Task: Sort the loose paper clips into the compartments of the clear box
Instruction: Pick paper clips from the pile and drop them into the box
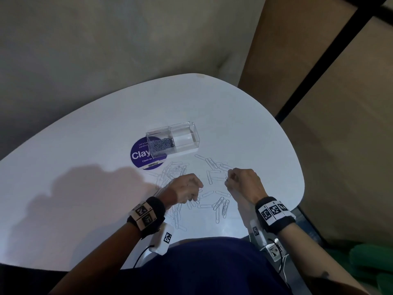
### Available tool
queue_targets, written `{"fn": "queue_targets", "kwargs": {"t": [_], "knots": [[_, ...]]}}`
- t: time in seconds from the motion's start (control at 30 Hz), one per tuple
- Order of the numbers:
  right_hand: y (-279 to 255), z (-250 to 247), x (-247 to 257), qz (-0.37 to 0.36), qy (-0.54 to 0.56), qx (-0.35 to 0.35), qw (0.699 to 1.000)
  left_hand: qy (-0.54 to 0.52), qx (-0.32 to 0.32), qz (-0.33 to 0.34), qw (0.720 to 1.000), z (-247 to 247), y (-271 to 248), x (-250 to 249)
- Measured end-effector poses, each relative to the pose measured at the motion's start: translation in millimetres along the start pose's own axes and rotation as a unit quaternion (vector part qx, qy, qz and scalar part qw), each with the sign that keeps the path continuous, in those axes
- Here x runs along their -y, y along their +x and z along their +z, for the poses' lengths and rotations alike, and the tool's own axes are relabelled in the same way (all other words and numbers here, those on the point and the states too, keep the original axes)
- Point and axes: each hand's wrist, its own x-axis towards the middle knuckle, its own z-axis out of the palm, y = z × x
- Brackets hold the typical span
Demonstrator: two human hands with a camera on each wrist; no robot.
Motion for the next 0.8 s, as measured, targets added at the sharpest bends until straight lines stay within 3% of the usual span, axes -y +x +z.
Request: {"fn": "queue_targets", "kwargs": {"t": [0.13, 0.3, 0.57, 0.8], "knots": [[2, -3, -9, -0.015, 0.065, -0.022, 0.998, -0.002, 0.001, -0.016, 1.0, -1, 3, 2], [-1, -4, -11, 0.014, 0.016, -0.035, 0.999, -0.039, -0.052, -0.053, 0.996, -1, 12, 2], [-2, -3, -10, 0.012, -0.015, -0.053, 0.998, -0.037, -0.079, -0.076, 0.993, 1, 15, 3], [-5, 3, -3, 0.005, -0.07, -0.015, 0.997, 0.128, -0.051, 0.015, 0.99, 2, 13, 10]]}}
